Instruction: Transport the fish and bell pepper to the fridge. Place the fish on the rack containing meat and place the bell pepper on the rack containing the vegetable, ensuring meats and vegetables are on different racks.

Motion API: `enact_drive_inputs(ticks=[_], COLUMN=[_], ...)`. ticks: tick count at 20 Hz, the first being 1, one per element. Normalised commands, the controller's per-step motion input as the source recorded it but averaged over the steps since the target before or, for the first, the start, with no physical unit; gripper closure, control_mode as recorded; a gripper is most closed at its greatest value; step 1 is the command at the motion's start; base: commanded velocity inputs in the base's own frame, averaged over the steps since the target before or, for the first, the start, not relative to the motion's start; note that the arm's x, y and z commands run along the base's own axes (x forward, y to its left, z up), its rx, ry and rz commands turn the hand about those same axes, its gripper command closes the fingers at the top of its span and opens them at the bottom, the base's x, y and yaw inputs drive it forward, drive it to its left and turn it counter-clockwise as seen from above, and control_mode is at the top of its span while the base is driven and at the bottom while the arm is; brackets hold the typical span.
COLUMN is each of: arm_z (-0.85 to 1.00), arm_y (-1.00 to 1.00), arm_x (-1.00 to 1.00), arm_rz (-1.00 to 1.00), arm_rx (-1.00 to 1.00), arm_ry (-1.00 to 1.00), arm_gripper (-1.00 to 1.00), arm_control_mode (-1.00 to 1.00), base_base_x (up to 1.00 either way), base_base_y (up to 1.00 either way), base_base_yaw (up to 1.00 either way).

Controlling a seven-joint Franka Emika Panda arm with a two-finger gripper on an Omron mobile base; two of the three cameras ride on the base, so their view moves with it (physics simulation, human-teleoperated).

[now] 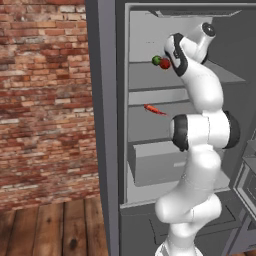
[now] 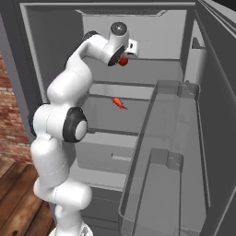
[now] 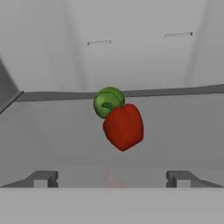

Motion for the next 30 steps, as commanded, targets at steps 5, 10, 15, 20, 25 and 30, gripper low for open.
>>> enact_drive_inputs(ticks=[5, 10, 15, 20, 25, 30], arm_z=[0.00, 0.47, 0.21, 0.00, 0.03, 0.03], arm_y=[0.14, 0.04, 0.15, 0.20, 0.20, 0.19], arm_x=[-0.96, -1.00, -1.00, -1.00, -1.00, -1.00], arm_rz=[0.00, 0.00, 0.01, 0.00, 0.00, 0.00], arm_rx=[0.00, 0.01, 0.02, 0.00, 0.00, 0.00], arm_ry=[-0.16, -0.04, 0.06, -0.03, 0.01, 0.09], arm_gripper=[-1.00, -1.00, -1.00, -1.00, -1.00, -1.00], arm_control_mode=[-1.00, -1.00, -1.00, -1.00, -1.00, -1.00], base_base_x=[0.00, 0.00, 0.00, 0.00, 0.00, 0.00], base_base_y=[0.00, 0.00, 0.00, 0.00, 0.00, 0.00], base_base_yaw=[0.00, 0.00, 0.00, 0.00, 0.00, 0.00])
